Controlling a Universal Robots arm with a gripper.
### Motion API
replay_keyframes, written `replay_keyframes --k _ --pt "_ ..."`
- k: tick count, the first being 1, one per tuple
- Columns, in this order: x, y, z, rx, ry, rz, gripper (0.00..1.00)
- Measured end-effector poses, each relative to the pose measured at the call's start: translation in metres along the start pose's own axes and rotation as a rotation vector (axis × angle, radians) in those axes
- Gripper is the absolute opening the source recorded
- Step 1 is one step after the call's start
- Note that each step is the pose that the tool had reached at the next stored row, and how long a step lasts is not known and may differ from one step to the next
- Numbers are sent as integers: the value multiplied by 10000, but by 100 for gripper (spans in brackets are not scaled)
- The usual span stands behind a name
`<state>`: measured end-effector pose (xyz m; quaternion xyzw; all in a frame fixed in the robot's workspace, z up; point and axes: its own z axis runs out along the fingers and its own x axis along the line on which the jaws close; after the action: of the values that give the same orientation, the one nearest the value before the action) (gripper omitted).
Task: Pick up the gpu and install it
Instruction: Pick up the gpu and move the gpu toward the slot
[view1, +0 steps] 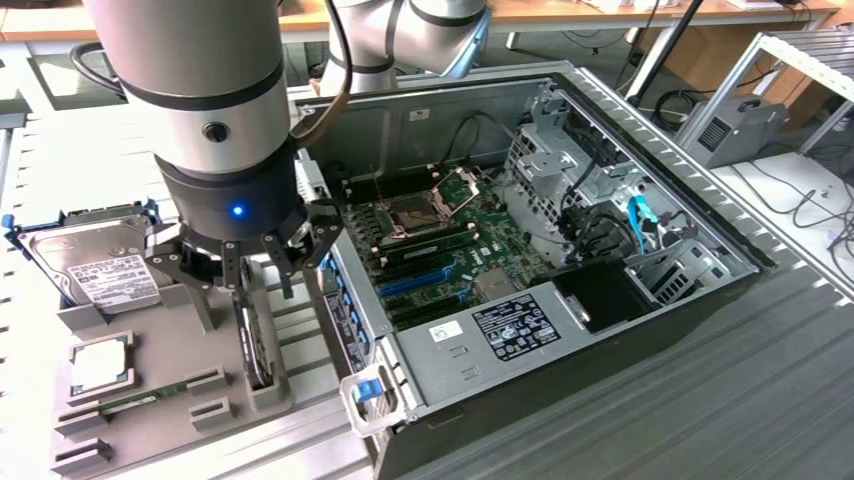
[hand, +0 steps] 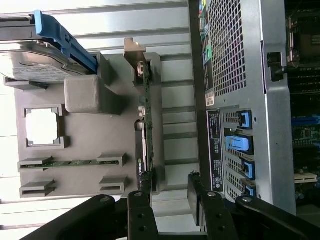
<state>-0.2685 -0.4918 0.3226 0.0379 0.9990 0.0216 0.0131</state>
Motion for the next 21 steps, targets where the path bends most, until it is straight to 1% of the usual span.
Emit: replay_keyframes --k 9,21 --pt "37 -4 37 0 0 1 42" --pt "93 6 112 1 0 1 42"
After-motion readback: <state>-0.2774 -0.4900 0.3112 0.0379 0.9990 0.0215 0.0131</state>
